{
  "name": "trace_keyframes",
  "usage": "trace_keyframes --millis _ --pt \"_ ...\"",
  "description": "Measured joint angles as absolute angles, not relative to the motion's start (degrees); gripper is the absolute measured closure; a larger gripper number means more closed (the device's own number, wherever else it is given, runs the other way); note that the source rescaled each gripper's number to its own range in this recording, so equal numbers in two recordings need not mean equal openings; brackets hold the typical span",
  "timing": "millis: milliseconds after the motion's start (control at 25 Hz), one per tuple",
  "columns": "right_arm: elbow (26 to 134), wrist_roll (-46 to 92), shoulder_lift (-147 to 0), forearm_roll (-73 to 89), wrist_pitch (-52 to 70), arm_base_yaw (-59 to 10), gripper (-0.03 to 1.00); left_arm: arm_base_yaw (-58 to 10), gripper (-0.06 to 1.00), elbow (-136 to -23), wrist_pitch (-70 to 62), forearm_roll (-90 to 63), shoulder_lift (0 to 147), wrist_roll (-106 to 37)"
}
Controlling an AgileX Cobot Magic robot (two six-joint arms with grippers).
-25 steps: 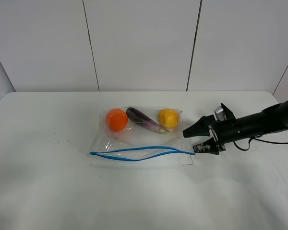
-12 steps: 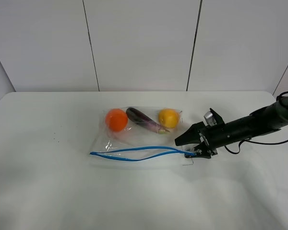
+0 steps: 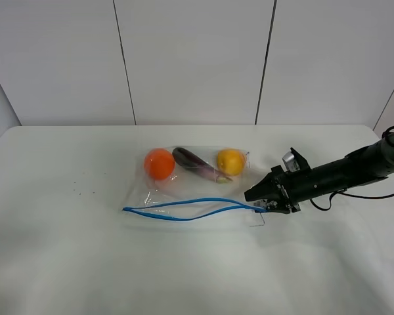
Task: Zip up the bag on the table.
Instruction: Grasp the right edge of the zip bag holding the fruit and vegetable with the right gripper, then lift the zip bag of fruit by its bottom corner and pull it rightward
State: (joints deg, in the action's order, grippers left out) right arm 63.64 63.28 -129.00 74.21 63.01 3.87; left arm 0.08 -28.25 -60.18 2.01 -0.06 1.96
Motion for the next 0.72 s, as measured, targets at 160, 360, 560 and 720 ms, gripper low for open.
trace_keyframes --millis 160,360,560,720 --pt "63.64 63.28 -129.00 74.21 63.06 3.87 0.69 0.08 -0.06 -28.25 -60.18 2.01 -0.06 1.96" --pt "63.64 62.79 -129.00 74.26 65.13 3.87 0.97 0.08 -0.06 -28.25 -60.18 2.01 -0.06 1.96" --pt "63.64 58.81 -129.00 74.44 67.67 3.87 0.97 0.08 -0.06 -28.25 -60.18 2.01 -0.06 1.96" --pt "63.64 55.32 -129.00 74.70 68.69 3.87 0.97 0.08 -0.06 -28.25 -60.18 2.01 -0.06 1.96"
